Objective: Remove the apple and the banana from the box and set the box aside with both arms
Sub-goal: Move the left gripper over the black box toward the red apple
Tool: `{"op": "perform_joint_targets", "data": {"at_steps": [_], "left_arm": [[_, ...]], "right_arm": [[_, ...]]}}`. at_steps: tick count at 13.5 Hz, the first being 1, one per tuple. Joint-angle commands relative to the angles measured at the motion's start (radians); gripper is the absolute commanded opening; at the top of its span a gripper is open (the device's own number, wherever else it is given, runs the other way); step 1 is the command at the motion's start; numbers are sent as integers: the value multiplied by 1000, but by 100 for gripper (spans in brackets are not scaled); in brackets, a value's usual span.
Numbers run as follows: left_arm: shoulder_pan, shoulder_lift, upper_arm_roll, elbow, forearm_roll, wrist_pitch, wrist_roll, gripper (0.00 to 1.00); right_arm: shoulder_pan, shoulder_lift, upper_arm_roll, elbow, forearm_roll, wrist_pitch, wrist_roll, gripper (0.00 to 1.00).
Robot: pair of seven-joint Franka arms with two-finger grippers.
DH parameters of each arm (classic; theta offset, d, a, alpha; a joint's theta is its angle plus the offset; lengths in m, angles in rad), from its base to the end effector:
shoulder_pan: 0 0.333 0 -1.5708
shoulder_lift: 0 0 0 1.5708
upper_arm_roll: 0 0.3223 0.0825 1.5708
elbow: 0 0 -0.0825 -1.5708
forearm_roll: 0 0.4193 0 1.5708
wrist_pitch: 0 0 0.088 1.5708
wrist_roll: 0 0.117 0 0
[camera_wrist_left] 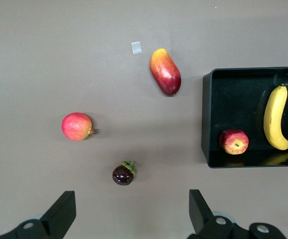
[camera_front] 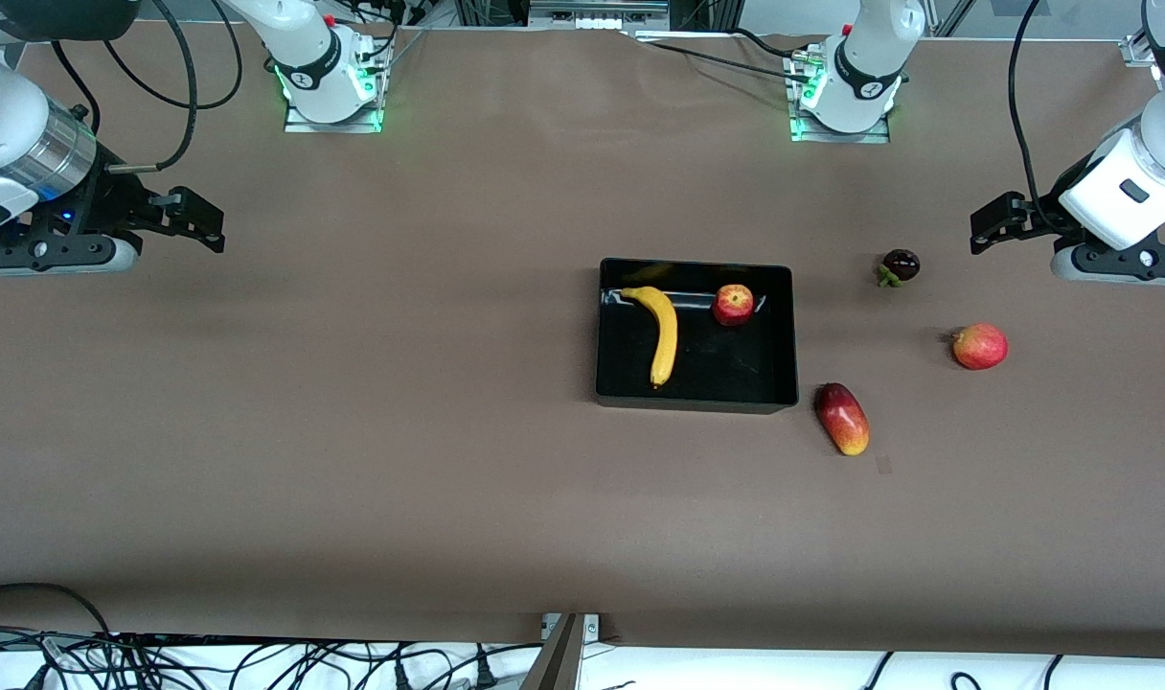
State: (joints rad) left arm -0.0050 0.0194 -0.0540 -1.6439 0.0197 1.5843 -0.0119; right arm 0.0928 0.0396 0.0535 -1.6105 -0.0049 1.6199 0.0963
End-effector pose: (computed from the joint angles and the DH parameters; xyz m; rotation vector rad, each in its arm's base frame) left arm 0.5915 -0.0324 0.5735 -3.1169 0.0751 0.1221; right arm 0.5978 0.0870 0.5812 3.1339 0.0788 -0.0464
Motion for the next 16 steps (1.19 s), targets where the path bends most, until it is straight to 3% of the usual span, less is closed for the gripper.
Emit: {"op": "perform_joint_targets", "data": {"at_steps": [1,5,11,16], "left_arm": [[-3,16,5,33,3,-26,20,100],[-19,22,3,30,-3,-41,9,100],[-71,125,3,3,-66,-50,-22,100],[-268,261,5,-5,-64,103,-371,100]], "right_arm": [[11,6,8,18,-15,-6,-3,100],[12,8,8,18,-17,3,-3,100],[12,14,8,18,-18,17,-3,100],[10,16,8,18,-18,17,-4,100]]}}
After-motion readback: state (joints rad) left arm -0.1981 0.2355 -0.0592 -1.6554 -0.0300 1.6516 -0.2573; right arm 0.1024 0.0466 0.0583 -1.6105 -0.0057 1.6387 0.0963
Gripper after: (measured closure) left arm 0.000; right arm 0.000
